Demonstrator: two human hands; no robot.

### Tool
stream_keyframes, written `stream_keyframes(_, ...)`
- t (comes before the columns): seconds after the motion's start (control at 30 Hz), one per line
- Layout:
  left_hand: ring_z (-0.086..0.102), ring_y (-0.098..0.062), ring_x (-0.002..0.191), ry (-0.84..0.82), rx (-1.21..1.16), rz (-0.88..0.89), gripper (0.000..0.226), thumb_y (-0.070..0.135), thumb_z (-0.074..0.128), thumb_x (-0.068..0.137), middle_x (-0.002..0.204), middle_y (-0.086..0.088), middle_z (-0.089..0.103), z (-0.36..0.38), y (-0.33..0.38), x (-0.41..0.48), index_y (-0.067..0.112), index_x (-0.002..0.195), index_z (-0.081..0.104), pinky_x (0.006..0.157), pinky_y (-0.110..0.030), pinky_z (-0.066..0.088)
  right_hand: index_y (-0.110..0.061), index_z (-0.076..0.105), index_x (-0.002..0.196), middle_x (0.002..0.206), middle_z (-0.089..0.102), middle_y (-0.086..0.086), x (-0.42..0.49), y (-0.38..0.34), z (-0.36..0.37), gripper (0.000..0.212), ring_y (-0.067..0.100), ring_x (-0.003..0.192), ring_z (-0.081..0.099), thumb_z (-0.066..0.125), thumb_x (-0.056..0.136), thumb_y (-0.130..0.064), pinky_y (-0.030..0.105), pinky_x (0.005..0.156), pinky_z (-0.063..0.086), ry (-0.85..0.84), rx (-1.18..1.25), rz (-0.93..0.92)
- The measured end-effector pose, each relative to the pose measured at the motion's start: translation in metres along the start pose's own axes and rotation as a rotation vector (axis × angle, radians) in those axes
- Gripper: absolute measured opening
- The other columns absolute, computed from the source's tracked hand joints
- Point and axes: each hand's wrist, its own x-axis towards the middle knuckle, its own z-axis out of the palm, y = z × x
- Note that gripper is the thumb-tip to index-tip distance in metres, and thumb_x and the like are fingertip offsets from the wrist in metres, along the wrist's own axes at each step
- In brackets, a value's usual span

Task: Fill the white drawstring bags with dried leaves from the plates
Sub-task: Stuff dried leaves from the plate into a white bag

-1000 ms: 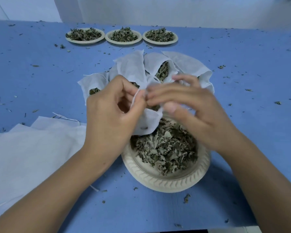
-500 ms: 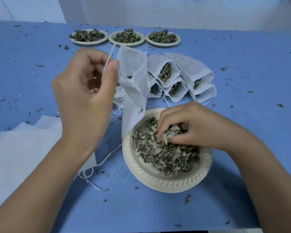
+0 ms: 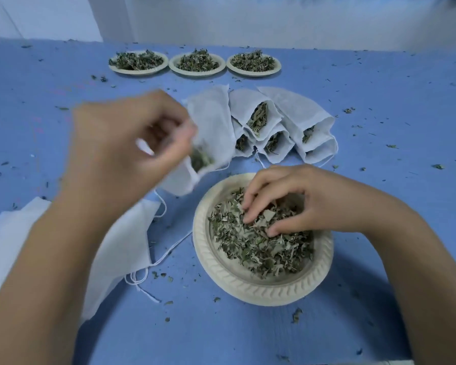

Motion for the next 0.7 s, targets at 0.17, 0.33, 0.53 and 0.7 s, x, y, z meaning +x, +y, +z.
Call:
stream_keyframes(0.17, 0.057, -0.005, 0.065, -0.323, -0.048, -0.227, 0.014, 0.008, 0.072, 0.084, 0.060, 0.011, 0.058, 0.039, 0.000, -0.005, 0.015, 0.074, 0.064, 0.058, -0.011, 0.044, -0.013, 0.077, 0.090, 0.096, 0.069, -0.006, 0.004, 0.003, 0.000, 0.017, 0.009, 0.095, 0.064, 0.079, 0.075, -0.006, 0.022, 0.090, 0.046, 0.087, 0.008, -0.008)
stream_keyframes(0.33, 0.054, -0.005, 0.052, -0.222, -0.237, -0.320, 0.014, 0.008, 0.071, 0.085, 0.057, 0.006, 0.059, 0.049, 0.000, -0.013, 0.014, 0.073, 0.065, 0.055, -0.012, 0.044, -0.011, 0.073, 0.092, 0.090, 0.071, 0.001, 0.001, 0.000, -0.004, 0.019, 0.014, 0.089, 0.067, 0.076, 0.073, -0.011, 0.022, 0.081, 0.051, 0.427, 0.268, -0.209)
stream_keyframes(0.53, 0.056, -0.012, 0.042, -0.096, -0.429, -0.412, 0.014, 0.007, 0.067, 0.087, 0.055, 0.005, 0.061, 0.057, 0.009, -0.019, 0.015, 0.076, 0.064, 0.048, -0.023, 0.050, -0.014, 0.068, 0.085, 0.087, 0.071, 0.001, 0.013, -0.002, 0.019, 0.020, 0.016, 0.085, 0.067, 0.079, 0.071, -0.002, 0.025, 0.082, 0.054, 0.658, 0.339, -0.240)
stream_keyframes(0.7, 0.055, -0.008, 0.043, 0.017, -0.504, -0.427, 0.012, 0.013, 0.067, 0.090, 0.054, 0.005, 0.061, 0.059, 0.013, -0.021, 0.015, 0.078, 0.064, 0.049, -0.018, 0.047, -0.005, 0.072, 0.083, 0.083, 0.071, 0.001, 0.020, 0.001, 0.031, 0.011, 0.012, 0.076, 0.064, 0.077, 0.074, 0.001, 0.025, 0.072, 0.051, 0.727, -0.099, -0.202)
